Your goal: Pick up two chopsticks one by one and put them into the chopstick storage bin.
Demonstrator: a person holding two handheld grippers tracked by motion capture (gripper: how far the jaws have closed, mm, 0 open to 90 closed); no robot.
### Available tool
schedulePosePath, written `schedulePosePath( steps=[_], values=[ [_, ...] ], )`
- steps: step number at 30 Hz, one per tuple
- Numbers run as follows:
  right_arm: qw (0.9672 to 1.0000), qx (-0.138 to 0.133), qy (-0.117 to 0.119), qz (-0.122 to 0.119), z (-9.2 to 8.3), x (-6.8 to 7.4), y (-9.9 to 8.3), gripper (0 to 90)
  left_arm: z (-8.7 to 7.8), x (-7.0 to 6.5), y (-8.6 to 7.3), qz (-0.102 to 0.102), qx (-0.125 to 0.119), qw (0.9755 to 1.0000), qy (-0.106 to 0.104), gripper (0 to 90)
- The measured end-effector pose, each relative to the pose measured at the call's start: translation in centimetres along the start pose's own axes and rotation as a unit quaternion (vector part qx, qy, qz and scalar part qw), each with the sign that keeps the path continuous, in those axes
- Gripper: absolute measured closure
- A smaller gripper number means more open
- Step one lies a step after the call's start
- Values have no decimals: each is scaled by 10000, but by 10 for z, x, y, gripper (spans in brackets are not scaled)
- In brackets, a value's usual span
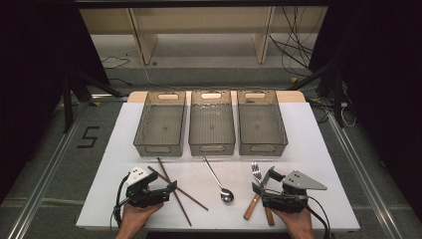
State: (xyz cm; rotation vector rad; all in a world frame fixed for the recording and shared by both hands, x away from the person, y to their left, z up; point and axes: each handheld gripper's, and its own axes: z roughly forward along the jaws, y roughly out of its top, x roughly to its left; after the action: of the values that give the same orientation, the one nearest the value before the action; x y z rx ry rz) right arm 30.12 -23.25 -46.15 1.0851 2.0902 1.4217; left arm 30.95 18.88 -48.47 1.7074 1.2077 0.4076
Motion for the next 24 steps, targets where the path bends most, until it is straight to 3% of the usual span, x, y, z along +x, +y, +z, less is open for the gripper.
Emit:
schedulePosePath(
  steps=[19, 24],
  values=[
    [10000, 19, -41, -41, 0, 2, 1, 259, -2, -6, 4, -16, 95, 9999, 89, 163],
    [10000, 68, -40, -62, 1, 2, 1, 260, -2, -12, 9, -102, 339, 9991, 229, 177]
  ],
)
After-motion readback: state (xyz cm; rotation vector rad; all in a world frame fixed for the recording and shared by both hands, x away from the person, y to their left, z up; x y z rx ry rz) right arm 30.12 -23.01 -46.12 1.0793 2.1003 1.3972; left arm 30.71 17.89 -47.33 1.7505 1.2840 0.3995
